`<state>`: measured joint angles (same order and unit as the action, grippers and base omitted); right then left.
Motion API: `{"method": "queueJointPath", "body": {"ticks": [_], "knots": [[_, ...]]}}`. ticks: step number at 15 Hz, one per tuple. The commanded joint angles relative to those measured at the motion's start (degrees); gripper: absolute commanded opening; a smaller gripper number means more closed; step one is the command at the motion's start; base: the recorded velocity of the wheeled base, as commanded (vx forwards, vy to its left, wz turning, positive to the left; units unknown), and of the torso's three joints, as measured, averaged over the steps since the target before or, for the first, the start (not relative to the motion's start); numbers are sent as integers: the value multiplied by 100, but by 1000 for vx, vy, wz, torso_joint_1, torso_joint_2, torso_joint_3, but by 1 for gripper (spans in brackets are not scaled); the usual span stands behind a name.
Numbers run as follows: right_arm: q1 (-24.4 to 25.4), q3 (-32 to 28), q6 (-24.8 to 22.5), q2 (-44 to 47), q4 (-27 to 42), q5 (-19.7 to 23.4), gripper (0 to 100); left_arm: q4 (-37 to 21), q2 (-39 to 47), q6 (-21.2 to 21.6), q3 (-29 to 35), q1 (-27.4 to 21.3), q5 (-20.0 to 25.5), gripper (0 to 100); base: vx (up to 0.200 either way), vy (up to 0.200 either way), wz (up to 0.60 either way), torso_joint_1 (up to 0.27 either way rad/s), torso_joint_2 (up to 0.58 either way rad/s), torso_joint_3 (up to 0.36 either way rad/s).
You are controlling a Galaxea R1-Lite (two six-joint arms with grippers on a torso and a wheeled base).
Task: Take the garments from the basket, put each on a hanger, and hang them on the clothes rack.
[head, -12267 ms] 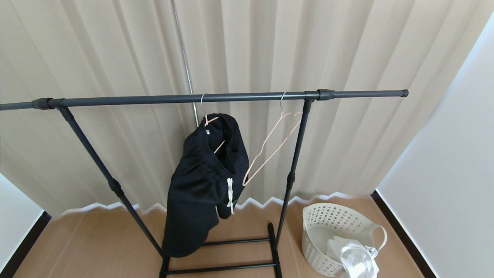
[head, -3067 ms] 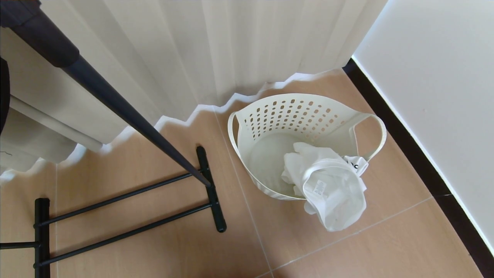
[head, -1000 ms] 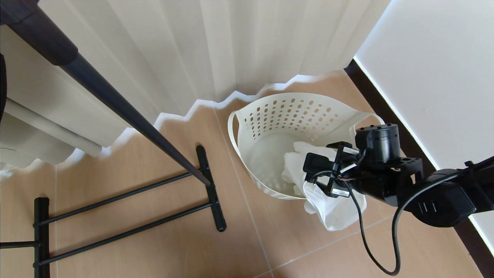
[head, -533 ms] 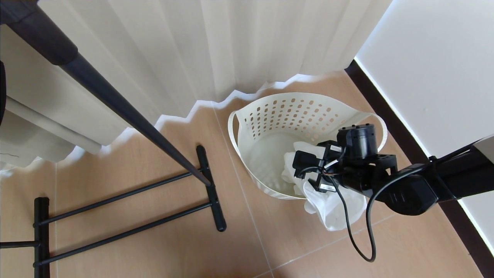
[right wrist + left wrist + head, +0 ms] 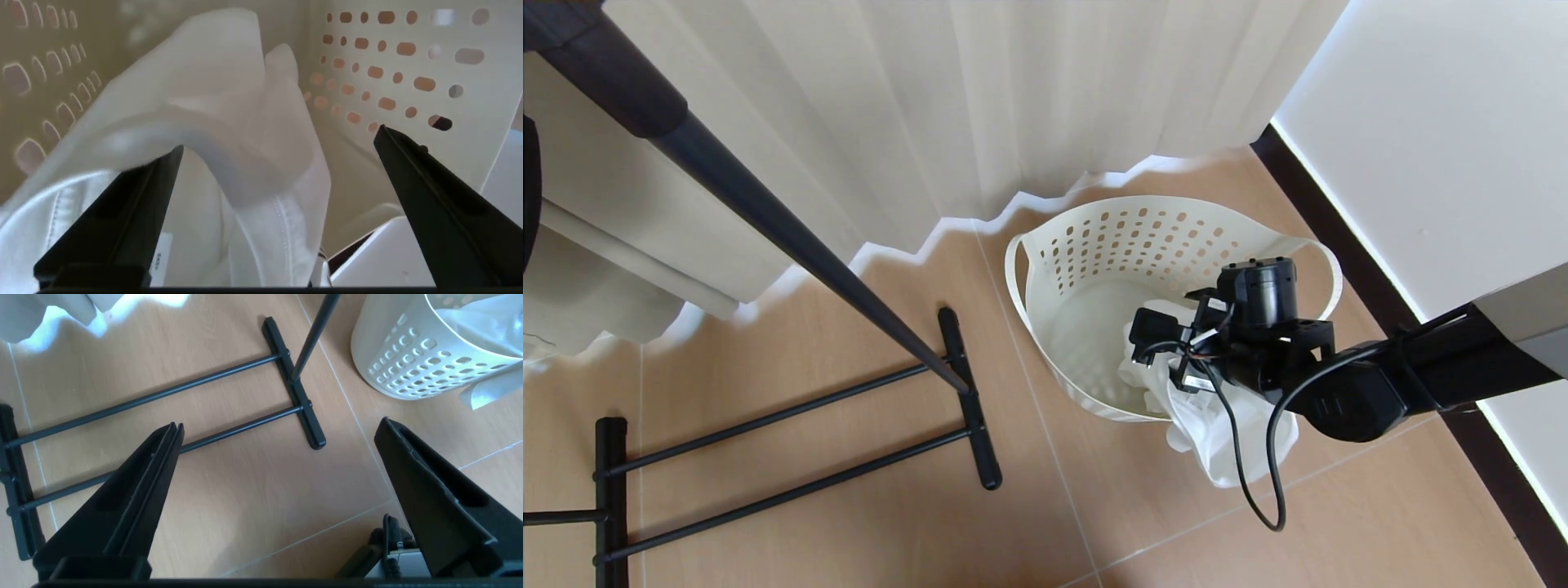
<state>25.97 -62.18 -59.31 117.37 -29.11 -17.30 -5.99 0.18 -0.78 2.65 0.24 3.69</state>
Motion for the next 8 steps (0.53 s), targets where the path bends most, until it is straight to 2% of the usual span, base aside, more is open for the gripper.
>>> {"method": "queueJointPath", "body": {"ticks": [1, 3, 4, 8], "knots": [[5, -92, -2, 119, -7, -2, 100, 1, -1, -10, -1, 2, 0, 100, 0, 0, 0, 0, 0, 0], [5, -127, -2, 119, -16, -2, 100, 1, 8, -1, -1, 2, 0, 100, 0, 0, 0, 0, 0, 0], [5, -136, -2, 111, -16, -2, 0, 1, 8, -1, -1, 2, 0, 100, 0, 0, 0, 0, 0, 0], [5, -101, 33, 40, -77, -2, 0, 1, 8, -1, -1, 2, 0, 100, 0, 0, 0, 0, 0, 0]]}}
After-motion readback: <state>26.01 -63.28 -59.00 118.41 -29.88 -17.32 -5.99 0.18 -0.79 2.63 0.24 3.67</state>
